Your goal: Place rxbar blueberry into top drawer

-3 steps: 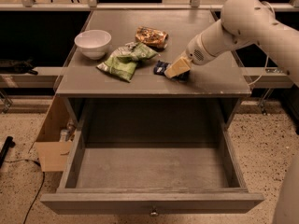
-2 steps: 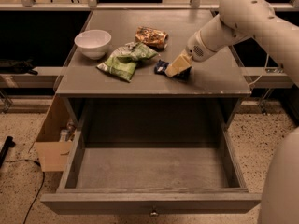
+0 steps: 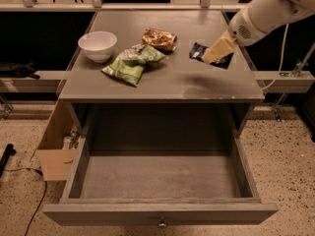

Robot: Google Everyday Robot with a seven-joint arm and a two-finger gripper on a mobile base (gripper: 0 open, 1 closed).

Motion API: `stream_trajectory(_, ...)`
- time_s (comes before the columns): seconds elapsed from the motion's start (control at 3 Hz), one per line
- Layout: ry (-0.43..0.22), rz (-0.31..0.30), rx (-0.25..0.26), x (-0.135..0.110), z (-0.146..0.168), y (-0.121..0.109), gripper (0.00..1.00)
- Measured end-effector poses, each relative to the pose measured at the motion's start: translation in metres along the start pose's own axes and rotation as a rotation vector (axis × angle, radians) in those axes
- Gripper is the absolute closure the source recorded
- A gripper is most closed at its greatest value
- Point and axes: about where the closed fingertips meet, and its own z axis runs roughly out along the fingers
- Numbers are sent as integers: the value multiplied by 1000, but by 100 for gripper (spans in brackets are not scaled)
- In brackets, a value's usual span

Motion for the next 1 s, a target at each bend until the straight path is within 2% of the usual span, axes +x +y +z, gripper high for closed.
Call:
stream_trajectory(0.33, -16, -2, 50, 15, -47, -3, 100)
stream_trajectory(0.67, -13, -12, 41, 14, -45, 3, 100)
stream_trajectory(1.0, -5, -8, 48, 29, -55, 16, 100)
